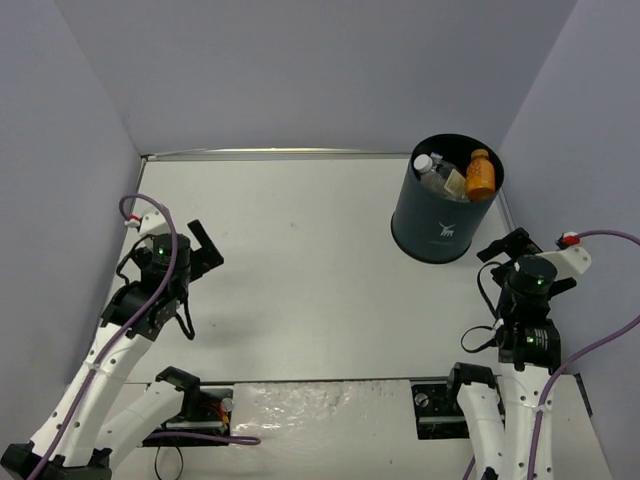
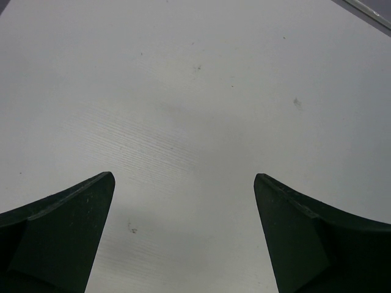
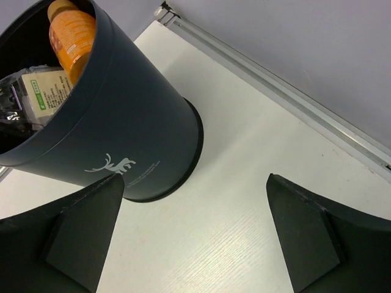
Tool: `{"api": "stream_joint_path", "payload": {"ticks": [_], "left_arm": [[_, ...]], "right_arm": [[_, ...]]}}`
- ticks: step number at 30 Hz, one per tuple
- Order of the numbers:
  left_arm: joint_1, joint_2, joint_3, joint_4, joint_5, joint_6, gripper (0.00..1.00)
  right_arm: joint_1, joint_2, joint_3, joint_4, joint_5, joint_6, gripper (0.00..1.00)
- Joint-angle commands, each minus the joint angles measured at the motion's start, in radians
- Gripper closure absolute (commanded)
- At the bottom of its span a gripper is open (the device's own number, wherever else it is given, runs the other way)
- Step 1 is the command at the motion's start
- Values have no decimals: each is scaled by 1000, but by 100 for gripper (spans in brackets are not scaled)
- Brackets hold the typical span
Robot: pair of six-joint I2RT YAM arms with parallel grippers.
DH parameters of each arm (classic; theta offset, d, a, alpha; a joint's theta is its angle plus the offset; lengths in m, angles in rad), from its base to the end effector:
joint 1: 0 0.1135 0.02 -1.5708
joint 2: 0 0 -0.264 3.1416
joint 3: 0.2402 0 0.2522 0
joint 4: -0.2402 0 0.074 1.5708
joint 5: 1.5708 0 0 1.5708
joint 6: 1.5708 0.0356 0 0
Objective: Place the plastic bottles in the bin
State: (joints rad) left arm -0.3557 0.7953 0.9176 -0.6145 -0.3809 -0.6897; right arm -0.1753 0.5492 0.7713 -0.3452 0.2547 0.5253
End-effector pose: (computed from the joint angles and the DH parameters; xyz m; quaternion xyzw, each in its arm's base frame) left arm 0.1596 -0.0452 0.3409 -0.2359 0.8147 -0.1110 0.5180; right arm 0.1247 -0.0312 0.3505 0.3341 0.6692 0.0207 0.6634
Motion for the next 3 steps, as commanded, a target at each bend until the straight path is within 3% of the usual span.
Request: {"api": "stream_joint_path", "payload": {"ticks": [1,3], "left_arm": [[4,-1,21,18,2,-7,3],[4,1,20,19,4,-8,3]], "right_arm": [[2,-21,41,34,43,18,0],[2,-29,37,34,46,10,0]]}}
